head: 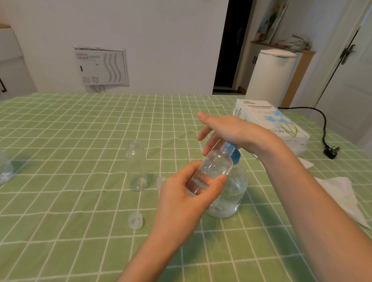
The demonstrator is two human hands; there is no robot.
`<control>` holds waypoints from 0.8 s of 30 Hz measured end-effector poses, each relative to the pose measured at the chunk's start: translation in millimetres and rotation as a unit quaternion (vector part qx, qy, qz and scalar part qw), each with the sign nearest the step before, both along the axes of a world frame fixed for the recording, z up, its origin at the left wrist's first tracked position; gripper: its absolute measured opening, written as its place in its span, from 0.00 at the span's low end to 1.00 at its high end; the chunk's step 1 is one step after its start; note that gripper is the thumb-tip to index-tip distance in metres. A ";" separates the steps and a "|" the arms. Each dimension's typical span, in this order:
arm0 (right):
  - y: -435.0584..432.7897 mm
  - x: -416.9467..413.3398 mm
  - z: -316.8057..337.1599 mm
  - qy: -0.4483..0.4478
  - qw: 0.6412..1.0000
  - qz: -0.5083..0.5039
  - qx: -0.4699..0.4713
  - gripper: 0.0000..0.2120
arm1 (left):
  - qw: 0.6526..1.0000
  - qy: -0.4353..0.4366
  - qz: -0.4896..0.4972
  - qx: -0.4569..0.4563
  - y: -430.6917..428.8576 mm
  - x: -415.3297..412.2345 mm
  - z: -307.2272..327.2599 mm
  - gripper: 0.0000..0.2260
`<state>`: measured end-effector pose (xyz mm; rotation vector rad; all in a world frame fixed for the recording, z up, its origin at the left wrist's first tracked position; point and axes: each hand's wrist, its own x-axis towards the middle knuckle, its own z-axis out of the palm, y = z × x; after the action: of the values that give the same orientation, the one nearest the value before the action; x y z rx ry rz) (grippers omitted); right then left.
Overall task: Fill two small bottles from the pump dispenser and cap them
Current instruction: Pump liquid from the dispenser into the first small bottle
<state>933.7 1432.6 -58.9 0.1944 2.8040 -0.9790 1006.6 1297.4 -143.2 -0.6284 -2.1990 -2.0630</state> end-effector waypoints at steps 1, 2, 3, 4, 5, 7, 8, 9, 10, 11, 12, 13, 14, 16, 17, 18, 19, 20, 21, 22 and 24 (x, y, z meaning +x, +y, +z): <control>0.2 0.5 -0.6 0.002 1.000 0.000 -0.005 0.30 | 1.000 -0.001 -0.002 0.001 0.0 0.2 -0.3 0.07; 0.1 0.5 -1.2 0.004 1.000 0.000 -0.009 0.30 | 1.000 -0.003 -0.003 0.003 -0.1 0.6 -0.5 0.07; 0.1 0.3 -2.1 0.004 1.000 0.001 -0.010 0.30 | 1.000 -0.004 -0.003 0.004 -0.3 0.9 -0.8 0.07; 0.1 -0.1 -3.5 0.003 1.000 0.003 -0.007 0.30 | 1.000 -0.005 -0.003 0.004 -0.5 1.2 -1.1 0.07; 0.2 -0.4 -5.2 0.002 1.000 0.005 -0.003 0.31 | 1.000 -0.007 -0.004 0.006 -0.7 1.5 -1.3 0.06; 0.5 -0.5 -8.4 0.001 1.000 0.008 0.004 0.31 | 1.000 -0.011 -0.003 0.009 -1.0 2.2 -1.6 0.05; 0.4 -0.6 -9.5 0.001 1.000 0.009 0.004 0.30 | 1.000 -0.012 -0.002 0.008 -1.3 2.3 -1.6 0.04; 0.2 -1.0 -10.3 0.003 1.000 0.009 0.005 0.30 | 1.000 -0.011 -0.002 0.006 -1.6 2.2 -1.6 0.04; 0.1 -1.2 -10.3 0.006 1.000 0.009 0.008 0.30 | 1.000 -0.011 -0.003 0.005 -1.4 1.8 -1.7 0.04; 0.4 -1.4 -9.7 0.008 1.000 0.008 0.011 0.31 | 1.000 -0.011 -0.005 0.006 -1.2 1.6 -1.7 0.04; 0.7 -1.9 -8.4 0.008 1.000 0.005 0.013 0.31 | 1.000 -0.010 -0.006 0.008 -0.9 1.5 -1.3 0.04; 1.1 -2.3 -6.6 0.007 1.000 0.001 0.013 0.30 | 1.000 -0.008 -0.006 0.008 -0.6 1.3 -0.8 0.05; 1.3 -2.8 -4.7 0.007 1.000 -0.002 0.012 0.30 | 1.000 -0.005 -0.006 0.006 -0.3 1.4 -0.2 0.06; 1.2 -3.8 -1.9 0.011 1.000 -0.005 0.019 0.30 | 1.000 -0.003 -0.003 0.005 0.3 1.4 0.7 0.06; 1.1 -3.7 -1.1 0.012 1.000 -0.005 0.022 0.30 | 1.000 -0.004 -0.003 0.006 0.6 1.2 0.8 0.06; 0.9 -3.6 -1.1 0.012 1.000 -0.003 0.022 0.30 | 1.000 -0.005 -0.003 0.008 0.9 1.2 0.7 0.06; 0.9 -3.6 -1.5 0.012 1.000 -0.002 0.021 0.30 | 1.000 -0.006 -0.003 0.009 0.8 1.1 0.7 0.05; 1.0 -3.7 -2.2 0.013 1.000 0.000 0.017 0.30 | 1.000 -0.007 -0.003 0.009 0.6 1.0 0.7 0.05; 1.3 -3.7 -3.0 0.014 1.000 0.000 0.013 0.30 | 1.000 -0.006 -0.003 0.008 0.4 1.1 0.9 0.05; 1.6 -3.5 -3.8 0.016 1.000 0.001 0.007 0.30 | 1.000 -0.006 -0.004 0.008 0.5 1.3 1.0 0.05; 2.2 -3.6 -5.5 0.020 1.000 0.004 -0.004 0.30 | 1.000 -0.007 -0.004 0.008 0.3 1.8 0.8 0.05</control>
<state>930.1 1434.8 -64.4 0.1641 2.8344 -1.0018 1008.4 1297.6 -142.4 -0.6248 -2.1890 -2.0932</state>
